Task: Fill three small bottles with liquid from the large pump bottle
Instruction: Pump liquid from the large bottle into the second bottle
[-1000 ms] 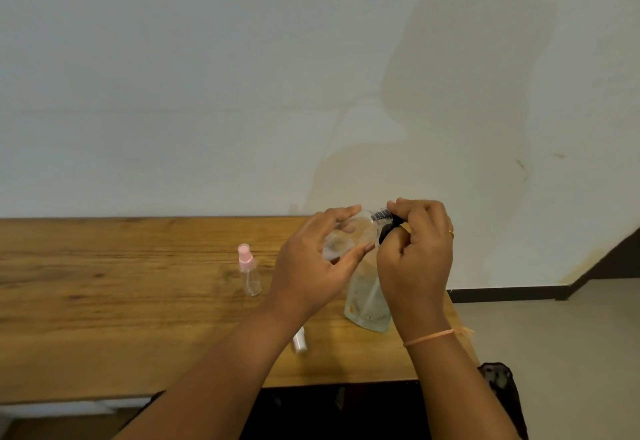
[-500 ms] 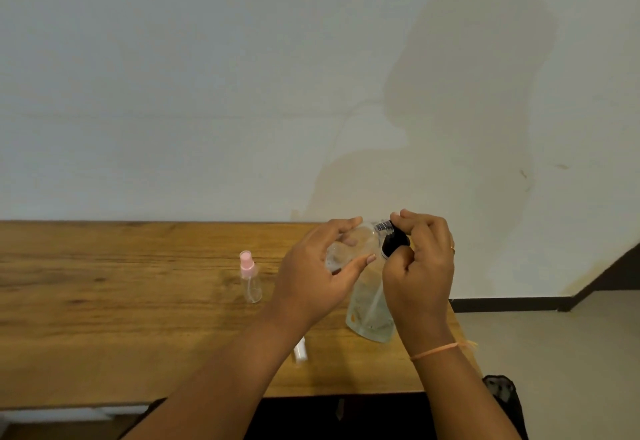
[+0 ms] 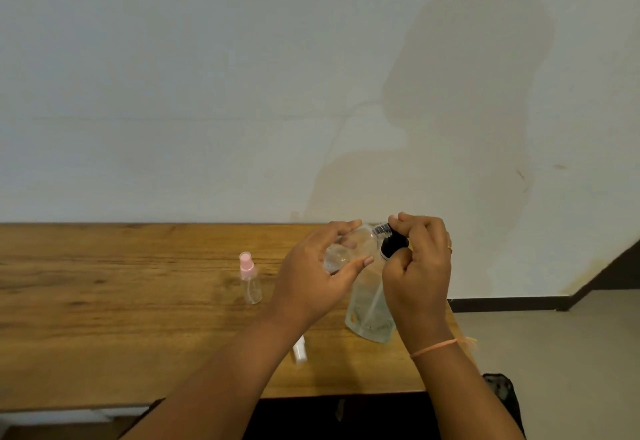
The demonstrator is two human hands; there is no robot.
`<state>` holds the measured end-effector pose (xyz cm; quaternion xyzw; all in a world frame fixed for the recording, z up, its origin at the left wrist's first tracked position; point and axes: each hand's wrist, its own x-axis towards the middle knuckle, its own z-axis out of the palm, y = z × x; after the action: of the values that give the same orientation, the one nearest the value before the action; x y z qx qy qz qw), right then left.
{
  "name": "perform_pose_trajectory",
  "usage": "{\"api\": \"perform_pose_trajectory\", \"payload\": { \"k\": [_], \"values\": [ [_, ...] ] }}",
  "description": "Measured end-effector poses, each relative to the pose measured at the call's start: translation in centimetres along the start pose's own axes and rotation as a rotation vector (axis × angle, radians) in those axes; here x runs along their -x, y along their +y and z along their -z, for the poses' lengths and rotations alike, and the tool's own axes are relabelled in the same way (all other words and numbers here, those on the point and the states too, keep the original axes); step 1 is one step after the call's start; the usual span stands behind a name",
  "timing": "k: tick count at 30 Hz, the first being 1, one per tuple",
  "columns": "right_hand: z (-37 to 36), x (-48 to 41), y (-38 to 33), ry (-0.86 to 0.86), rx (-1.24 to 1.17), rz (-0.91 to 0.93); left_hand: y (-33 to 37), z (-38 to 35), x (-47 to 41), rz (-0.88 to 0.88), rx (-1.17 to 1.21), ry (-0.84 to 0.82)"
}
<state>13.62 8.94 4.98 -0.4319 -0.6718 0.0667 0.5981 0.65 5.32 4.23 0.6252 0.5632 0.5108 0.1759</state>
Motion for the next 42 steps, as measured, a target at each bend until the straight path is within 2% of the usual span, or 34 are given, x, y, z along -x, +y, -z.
{"api": "perform_pose_trajectory", "payload": {
  "k": [8,18,26,32,42],
  "values": [
    [0.6,-0.6,-1.1,0.010,-0.031,-0.017,0.5,0.6,-0.3,-0.044,-0.033,-0.006],
    [0.1,0.0,0.0,0.004,0.001,0.020,0.0,0.3,0.4,-0.004,-0.043,0.011],
    [0.6,-0.5,-1.0,0.028,0.005,0.029,0.5,0.5,0.1,-0.083,-0.107,0.029],
    [-0.3,-0.5,0.4,0.014,-0.019,0.035,-0.1,0.2,0.1,-0.050,-0.107,0.032],
    [0.4,0.0,-1.2,0.034,-0.041,-0.018,0.6,0.5,0.3,-0.097,-0.126,0.049]
  ]
}}
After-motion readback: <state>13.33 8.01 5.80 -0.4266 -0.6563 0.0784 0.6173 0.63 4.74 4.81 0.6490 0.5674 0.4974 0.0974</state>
